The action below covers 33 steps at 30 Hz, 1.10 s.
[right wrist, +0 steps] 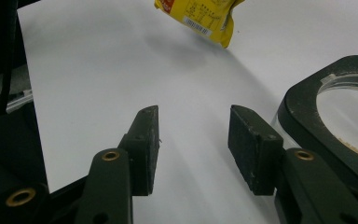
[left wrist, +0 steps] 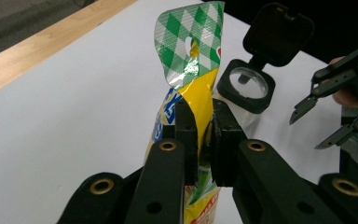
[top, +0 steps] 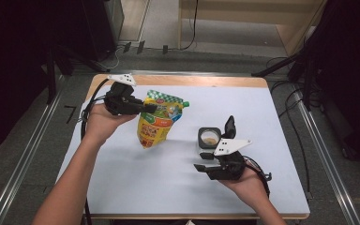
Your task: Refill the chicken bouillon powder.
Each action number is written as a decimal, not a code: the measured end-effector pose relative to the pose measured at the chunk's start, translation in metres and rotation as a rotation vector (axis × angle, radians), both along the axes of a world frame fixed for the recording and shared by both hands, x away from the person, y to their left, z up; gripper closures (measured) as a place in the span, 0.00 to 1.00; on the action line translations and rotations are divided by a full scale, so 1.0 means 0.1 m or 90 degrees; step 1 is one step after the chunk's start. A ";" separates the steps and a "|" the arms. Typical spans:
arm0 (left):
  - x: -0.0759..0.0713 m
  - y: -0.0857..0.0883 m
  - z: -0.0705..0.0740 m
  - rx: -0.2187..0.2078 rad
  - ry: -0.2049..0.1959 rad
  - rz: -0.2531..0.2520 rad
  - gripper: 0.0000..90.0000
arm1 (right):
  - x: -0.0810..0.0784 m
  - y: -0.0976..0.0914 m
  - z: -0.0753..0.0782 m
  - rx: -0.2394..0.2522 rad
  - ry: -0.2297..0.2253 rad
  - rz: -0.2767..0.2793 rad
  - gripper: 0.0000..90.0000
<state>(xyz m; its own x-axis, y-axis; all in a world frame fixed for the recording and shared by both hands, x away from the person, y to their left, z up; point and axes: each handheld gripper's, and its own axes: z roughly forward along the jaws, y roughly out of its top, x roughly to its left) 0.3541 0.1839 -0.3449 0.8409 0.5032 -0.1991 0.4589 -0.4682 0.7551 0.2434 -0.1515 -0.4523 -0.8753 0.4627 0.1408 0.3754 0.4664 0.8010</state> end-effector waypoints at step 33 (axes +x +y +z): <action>-0.39 -0.16 -0.24 -0.021 0.000 -0.080 0.96 | 0.01 0.01 -0.04 -0.006 0.007 -0.001 0.61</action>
